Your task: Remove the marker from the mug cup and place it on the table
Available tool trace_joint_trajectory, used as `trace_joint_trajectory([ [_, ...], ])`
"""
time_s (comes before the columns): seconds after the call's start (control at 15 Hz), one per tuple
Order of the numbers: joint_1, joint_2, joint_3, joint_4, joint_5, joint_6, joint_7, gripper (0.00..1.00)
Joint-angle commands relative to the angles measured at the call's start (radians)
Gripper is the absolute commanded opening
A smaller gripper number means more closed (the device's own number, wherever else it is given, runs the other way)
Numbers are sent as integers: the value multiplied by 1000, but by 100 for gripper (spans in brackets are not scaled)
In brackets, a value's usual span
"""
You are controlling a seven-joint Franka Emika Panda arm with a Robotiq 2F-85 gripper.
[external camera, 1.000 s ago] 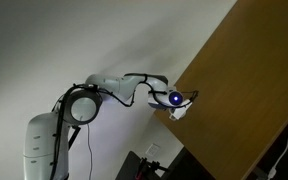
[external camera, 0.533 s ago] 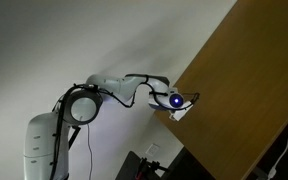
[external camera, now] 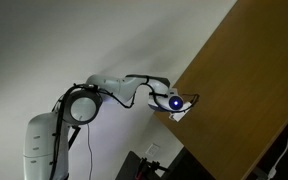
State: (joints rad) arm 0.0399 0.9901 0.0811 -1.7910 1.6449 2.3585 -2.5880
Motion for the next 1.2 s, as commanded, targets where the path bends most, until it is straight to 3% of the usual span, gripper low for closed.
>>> trace_joint_trajectory([
  [0.0, 38, -39, -20, -18, 18, 20, -9, 6],
  [1.13, 24, -228, -45, -133, 41, 5, -12, 6],
])
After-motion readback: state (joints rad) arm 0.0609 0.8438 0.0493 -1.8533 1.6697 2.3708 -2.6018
